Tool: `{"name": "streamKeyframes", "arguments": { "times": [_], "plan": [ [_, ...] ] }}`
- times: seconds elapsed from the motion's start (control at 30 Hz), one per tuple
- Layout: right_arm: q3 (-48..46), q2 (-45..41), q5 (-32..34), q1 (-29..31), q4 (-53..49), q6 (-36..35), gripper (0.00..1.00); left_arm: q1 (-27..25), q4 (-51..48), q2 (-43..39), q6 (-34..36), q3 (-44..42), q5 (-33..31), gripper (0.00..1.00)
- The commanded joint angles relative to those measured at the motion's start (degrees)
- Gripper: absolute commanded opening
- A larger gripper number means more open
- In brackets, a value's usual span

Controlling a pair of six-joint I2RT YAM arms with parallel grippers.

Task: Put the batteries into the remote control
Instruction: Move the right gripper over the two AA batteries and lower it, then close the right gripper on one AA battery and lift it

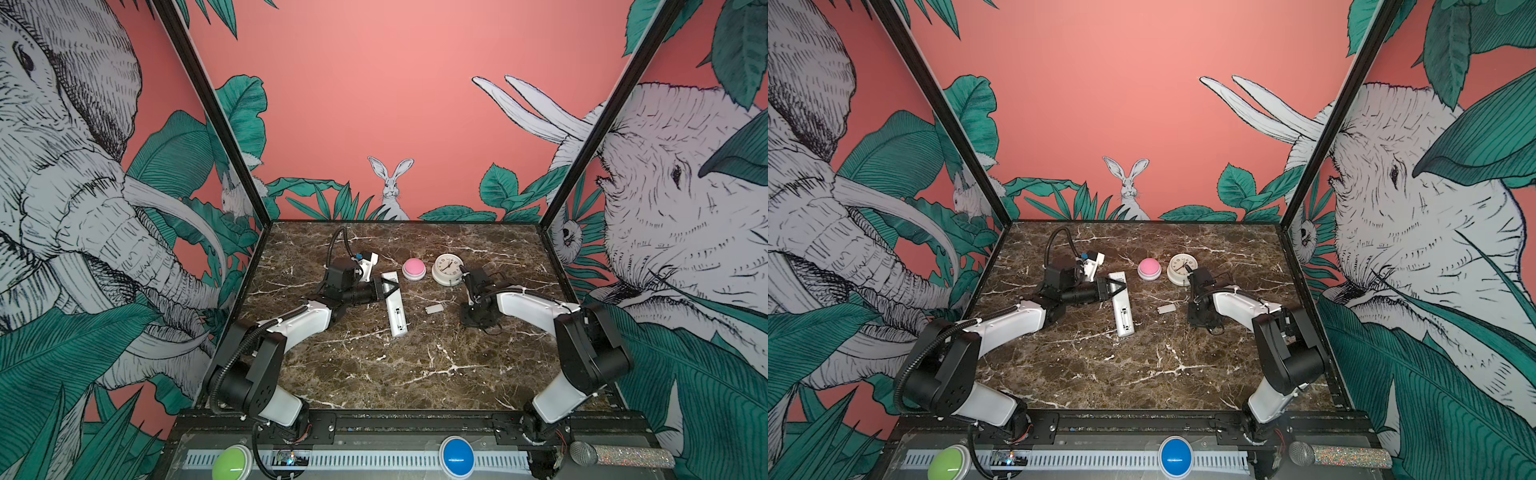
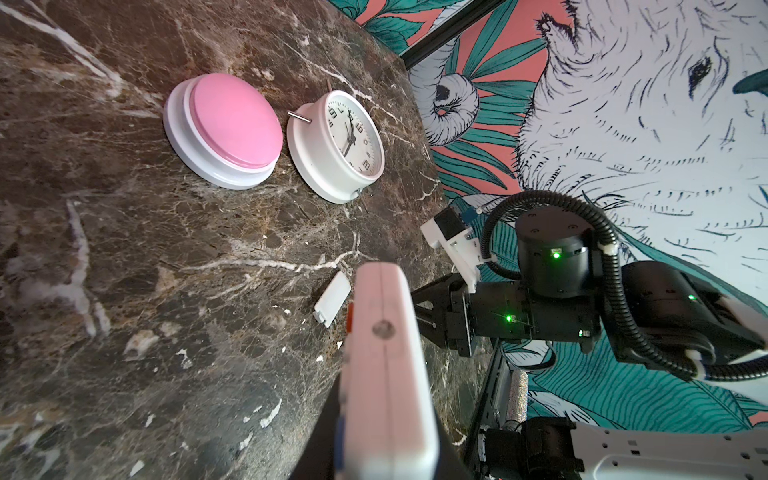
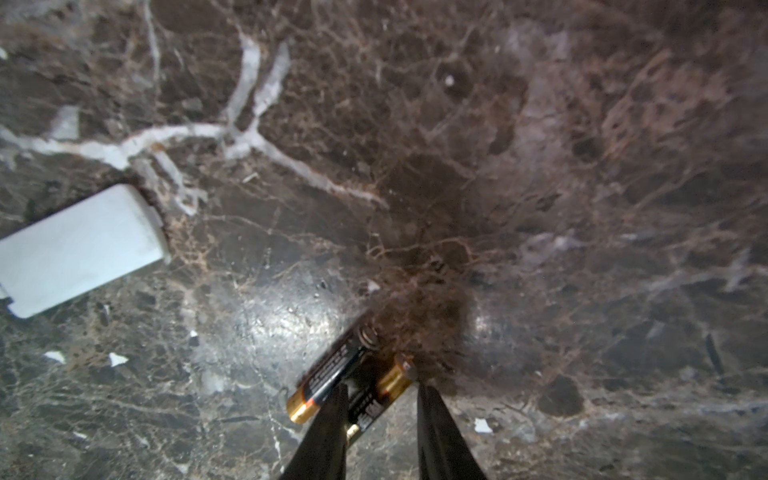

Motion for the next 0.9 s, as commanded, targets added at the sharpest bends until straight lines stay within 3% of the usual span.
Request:
{"name": "streamKeyframes", "arguments": {
  "times": [0.0,0.3,0.6,0.87],
  "plan": [
    [-1.09,1.05,1.38,-0.25,0.18,0.75,0.3,0.23,2.38,-0.7,-0.43,-0.32,1.12,0.0],
    [-2.01,1.19,1.52,-0.24,-0.05,0.35,0.27,0.19,2.48,-0.65,-0.43,-0.46,1.12,0.0],
    [-3.84,0.29,0.74,-0.24,-0.2,-0.2,0.11,0.13,3.19,-0.71,-0.85,-1.0,0.99,0.0],
    [-5.77,-2.32,-1.11,1.56,-3.26,-0.07,0.06,0.2,3.71,-1.36,-1.26,-2.27,0.21,0.0]
  ]
}}
